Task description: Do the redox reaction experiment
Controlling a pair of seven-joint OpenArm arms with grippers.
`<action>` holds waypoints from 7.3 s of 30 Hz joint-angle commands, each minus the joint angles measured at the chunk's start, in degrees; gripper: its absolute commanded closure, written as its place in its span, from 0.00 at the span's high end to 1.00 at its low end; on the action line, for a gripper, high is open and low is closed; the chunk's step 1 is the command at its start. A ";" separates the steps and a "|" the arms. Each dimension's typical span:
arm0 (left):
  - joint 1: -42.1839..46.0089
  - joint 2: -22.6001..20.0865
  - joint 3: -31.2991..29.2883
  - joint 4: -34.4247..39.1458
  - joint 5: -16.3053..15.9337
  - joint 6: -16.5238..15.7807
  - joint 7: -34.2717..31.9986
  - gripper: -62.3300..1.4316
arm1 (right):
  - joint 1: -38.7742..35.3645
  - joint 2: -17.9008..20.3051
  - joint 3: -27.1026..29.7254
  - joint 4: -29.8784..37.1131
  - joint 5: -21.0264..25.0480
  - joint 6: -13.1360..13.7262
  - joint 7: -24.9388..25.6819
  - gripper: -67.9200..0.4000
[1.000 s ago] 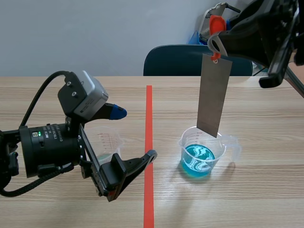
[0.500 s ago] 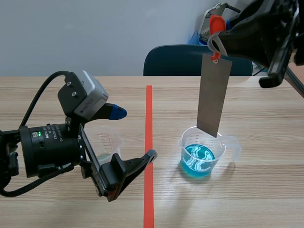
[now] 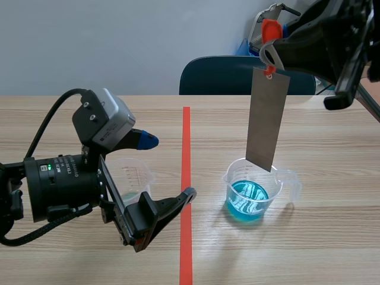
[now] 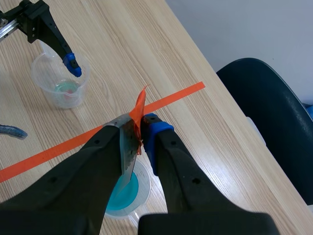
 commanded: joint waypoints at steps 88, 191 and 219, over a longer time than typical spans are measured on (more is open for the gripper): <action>-0.04 0.15 -0.42 0.46 -0.35 -0.26 -0.98 1.00 | 0.52 0.15 0.04 0.02 -1.79 0.42 2.80 0.01; -0.04 0.13 -0.42 0.46 -0.33 1.01 -0.72 1.00 | -9.94 9.88 -17.55 -20.00 -53.02 0.42 60.46 0.01; -0.04 0.13 -0.42 0.46 -0.33 1.01 -0.72 1.00 | -9.94 9.88 -17.55 -20.00 -53.02 0.42 60.41 0.01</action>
